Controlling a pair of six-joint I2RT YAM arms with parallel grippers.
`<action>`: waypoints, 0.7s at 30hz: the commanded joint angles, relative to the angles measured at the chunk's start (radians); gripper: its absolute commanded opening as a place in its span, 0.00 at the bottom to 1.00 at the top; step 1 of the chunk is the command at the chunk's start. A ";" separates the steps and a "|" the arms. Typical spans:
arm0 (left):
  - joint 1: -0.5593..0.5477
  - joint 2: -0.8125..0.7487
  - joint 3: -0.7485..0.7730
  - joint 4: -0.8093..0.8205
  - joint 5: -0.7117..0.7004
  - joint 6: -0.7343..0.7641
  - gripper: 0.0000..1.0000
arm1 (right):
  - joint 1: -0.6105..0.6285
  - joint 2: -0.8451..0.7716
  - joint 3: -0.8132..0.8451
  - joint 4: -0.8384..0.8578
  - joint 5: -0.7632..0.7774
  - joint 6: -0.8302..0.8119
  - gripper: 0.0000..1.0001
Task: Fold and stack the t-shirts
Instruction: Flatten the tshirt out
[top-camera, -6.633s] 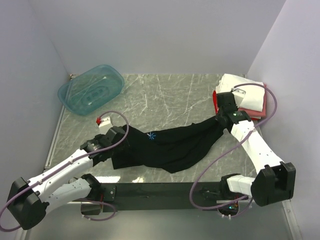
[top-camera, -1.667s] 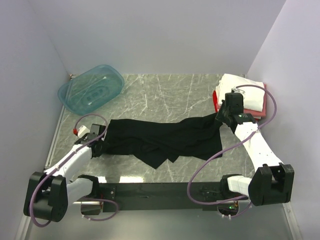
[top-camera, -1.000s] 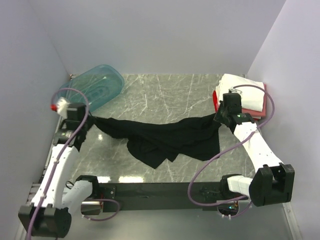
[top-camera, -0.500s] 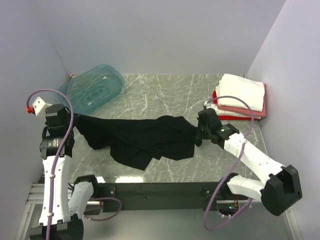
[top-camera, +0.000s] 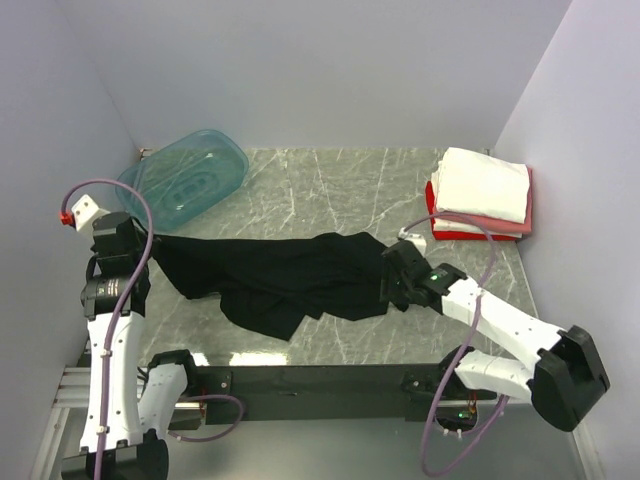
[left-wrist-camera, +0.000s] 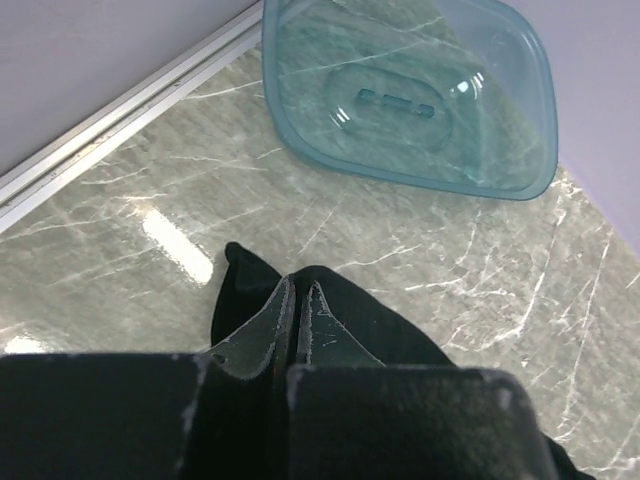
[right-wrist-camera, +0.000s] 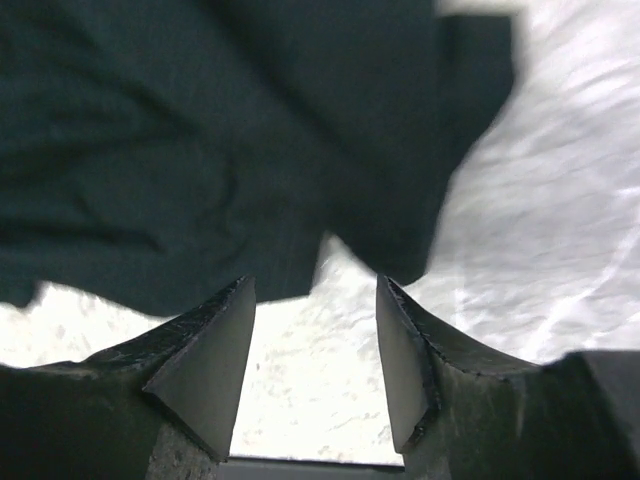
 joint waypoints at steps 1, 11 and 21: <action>0.008 -0.016 -0.006 0.016 -0.028 0.048 0.01 | 0.055 0.039 -0.010 0.059 -0.044 0.047 0.58; 0.011 -0.011 -0.011 0.016 -0.019 0.071 0.00 | 0.086 0.235 -0.008 0.142 -0.053 0.071 0.57; 0.014 -0.017 0.008 0.006 -0.039 0.085 0.01 | 0.095 0.263 0.001 0.122 -0.044 0.076 0.00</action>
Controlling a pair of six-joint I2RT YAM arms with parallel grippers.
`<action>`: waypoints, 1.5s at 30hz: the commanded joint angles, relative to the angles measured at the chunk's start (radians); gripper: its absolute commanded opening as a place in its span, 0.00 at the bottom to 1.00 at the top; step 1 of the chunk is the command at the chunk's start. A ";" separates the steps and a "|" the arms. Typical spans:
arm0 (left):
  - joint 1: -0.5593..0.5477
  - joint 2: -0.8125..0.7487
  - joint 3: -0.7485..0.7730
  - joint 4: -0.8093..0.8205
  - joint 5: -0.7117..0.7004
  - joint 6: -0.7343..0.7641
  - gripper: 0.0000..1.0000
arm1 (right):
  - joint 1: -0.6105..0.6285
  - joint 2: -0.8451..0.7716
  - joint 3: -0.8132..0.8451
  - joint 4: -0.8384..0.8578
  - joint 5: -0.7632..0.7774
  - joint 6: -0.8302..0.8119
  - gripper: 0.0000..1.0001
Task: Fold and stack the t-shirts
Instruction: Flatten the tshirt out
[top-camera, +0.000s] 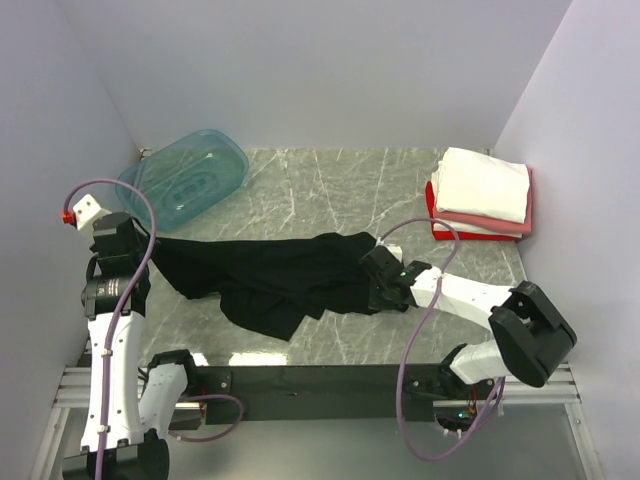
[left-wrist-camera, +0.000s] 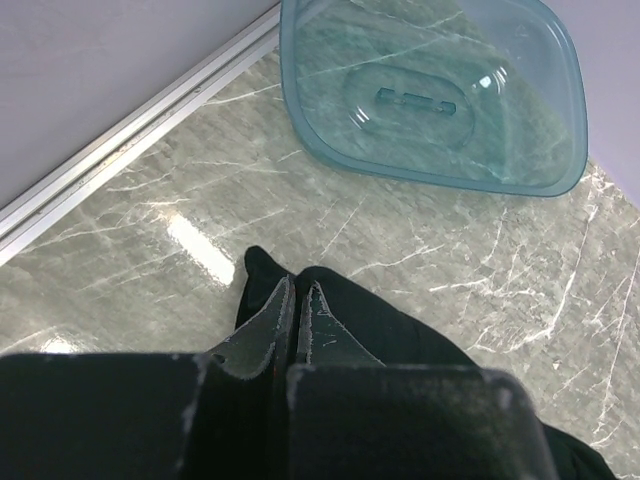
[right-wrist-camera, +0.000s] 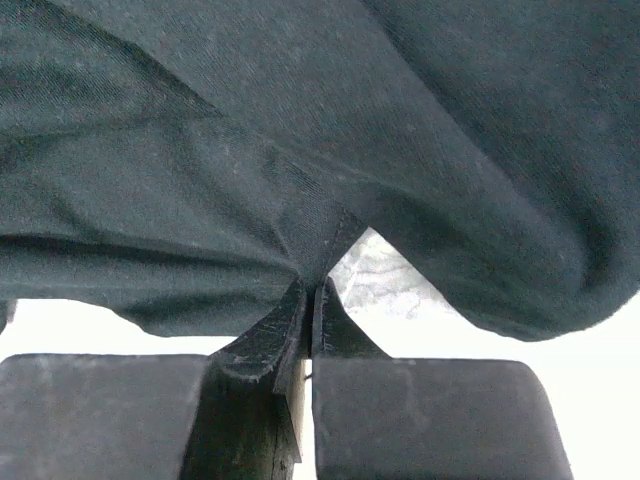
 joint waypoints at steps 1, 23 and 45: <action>0.010 -0.016 0.019 0.006 -0.023 0.025 0.01 | 0.009 -0.073 0.022 -0.055 0.047 0.010 0.00; 0.010 -0.006 0.015 0.004 -0.009 0.040 0.01 | -0.215 -0.114 0.284 -0.146 0.118 -0.156 0.49; 0.010 -0.007 -0.004 0.008 -0.011 0.048 0.01 | -0.257 -0.104 0.097 0.017 -0.036 -0.131 0.57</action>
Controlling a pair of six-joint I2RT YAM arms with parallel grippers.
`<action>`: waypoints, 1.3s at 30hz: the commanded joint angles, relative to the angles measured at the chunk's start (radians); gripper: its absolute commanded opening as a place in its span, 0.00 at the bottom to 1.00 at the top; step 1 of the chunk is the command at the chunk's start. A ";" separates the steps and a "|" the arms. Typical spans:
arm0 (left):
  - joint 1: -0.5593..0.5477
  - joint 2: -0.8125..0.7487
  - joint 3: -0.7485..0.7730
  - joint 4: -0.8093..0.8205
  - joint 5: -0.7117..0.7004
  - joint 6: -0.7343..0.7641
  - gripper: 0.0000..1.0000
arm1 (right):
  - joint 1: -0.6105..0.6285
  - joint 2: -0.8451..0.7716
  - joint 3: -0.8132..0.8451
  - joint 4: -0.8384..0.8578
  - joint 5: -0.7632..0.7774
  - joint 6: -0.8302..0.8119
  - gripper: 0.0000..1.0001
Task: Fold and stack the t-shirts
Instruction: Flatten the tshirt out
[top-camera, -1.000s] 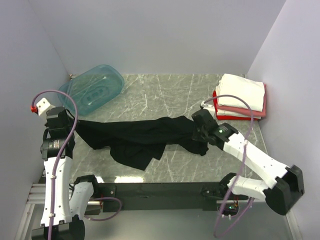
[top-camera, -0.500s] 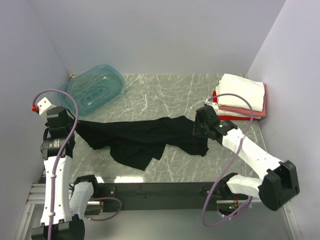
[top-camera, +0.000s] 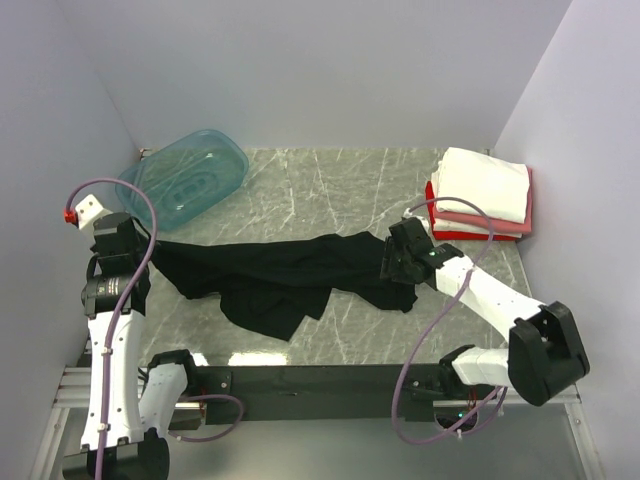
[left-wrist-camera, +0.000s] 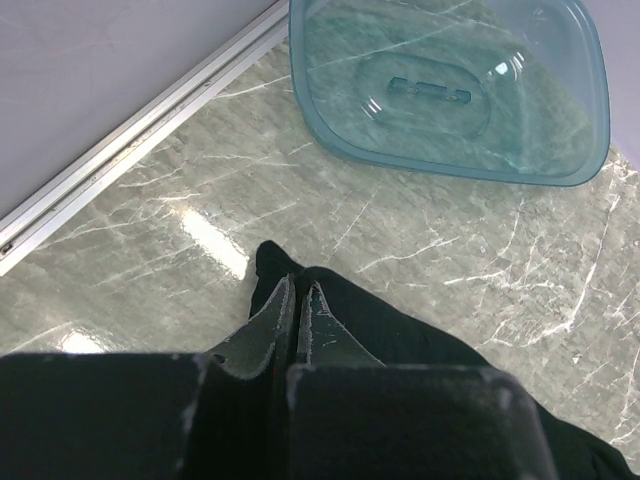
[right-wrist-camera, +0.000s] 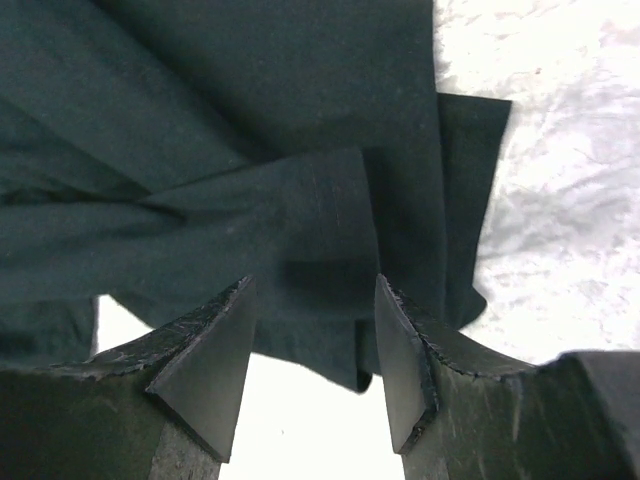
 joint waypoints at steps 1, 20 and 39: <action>0.004 -0.016 -0.003 0.025 -0.013 0.022 0.00 | -0.009 0.037 0.000 0.062 -0.008 0.003 0.57; 0.006 -0.003 -0.006 0.032 -0.009 0.028 0.01 | -0.010 0.071 -0.061 0.085 -0.007 0.011 0.51; 0.004 0.015 0.064 0.028 0.031 -0.001 0.01 | -0.030 -0.166 0.158 -0.163 0.160 -0.042 0.00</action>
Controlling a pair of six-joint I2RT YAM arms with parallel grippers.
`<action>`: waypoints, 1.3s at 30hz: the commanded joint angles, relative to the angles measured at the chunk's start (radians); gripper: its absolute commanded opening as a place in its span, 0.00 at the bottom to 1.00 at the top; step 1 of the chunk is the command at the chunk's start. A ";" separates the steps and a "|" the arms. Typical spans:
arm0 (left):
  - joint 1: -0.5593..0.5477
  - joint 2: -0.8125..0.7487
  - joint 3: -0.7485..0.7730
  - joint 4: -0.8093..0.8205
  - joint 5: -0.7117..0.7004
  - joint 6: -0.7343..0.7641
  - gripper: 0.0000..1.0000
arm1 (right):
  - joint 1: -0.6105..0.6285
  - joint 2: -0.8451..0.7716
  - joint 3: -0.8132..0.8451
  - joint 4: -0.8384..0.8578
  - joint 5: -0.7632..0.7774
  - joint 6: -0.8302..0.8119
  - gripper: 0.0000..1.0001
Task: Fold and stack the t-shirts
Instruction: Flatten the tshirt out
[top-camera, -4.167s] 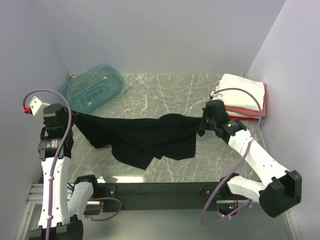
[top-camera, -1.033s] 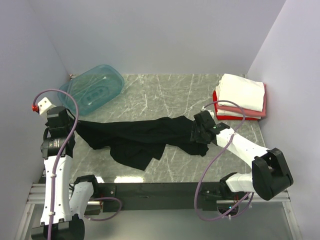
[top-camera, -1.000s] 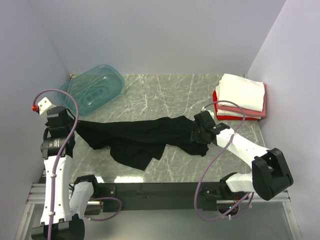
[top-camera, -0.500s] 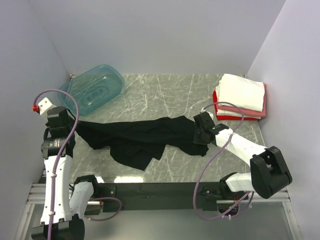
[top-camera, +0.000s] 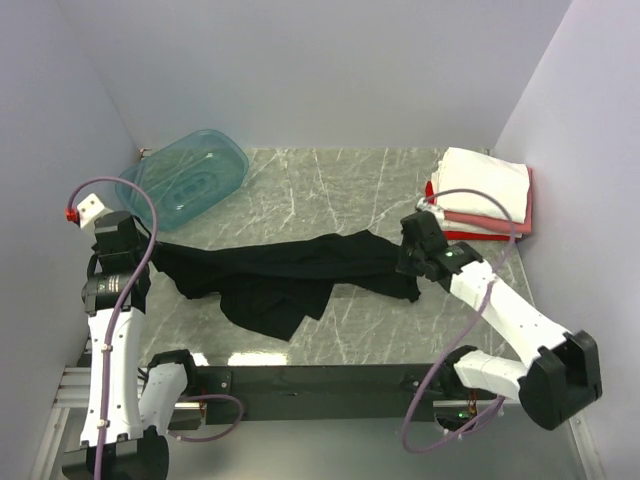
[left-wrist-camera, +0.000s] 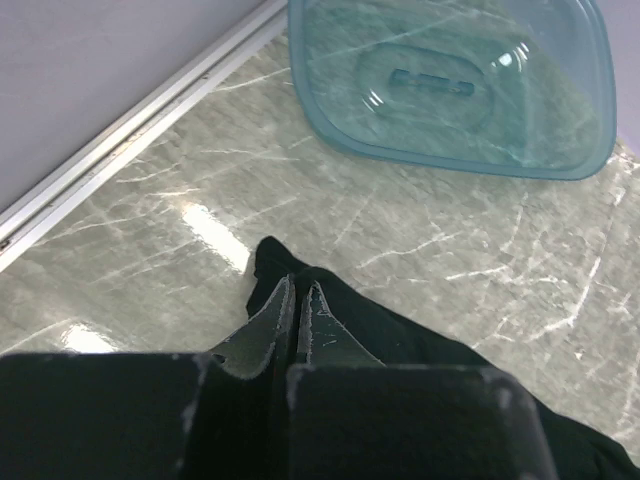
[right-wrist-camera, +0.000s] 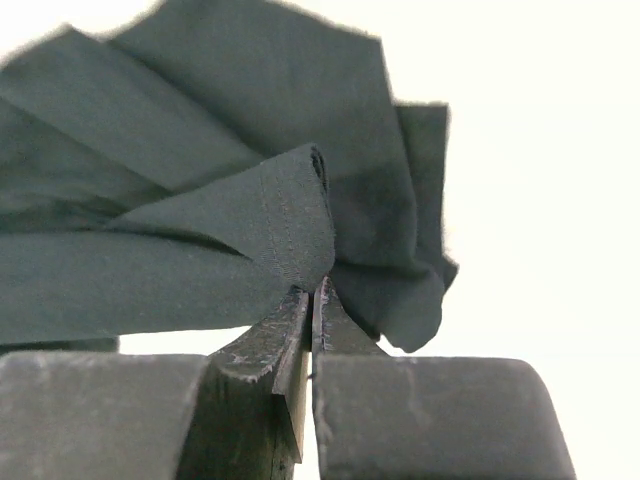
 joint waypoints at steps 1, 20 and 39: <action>0.006 0.010 0.067 0.029 0.038 -0.003 0.01 | -0.030 -0.088 0.135 -0.094 0.109 -0.040 0.00; 0.004 0.000 0.030 0.021 0.217 -0.006 0.01 | -0.130 -0.059 0.038 -0.023 -0.139 -0.092 0.07; 0.004 0.003 -0.020 0.023 0.165 0.019 0.01 | -0.006 0.010 -0.172 0.135 -0.172 0.014 0.18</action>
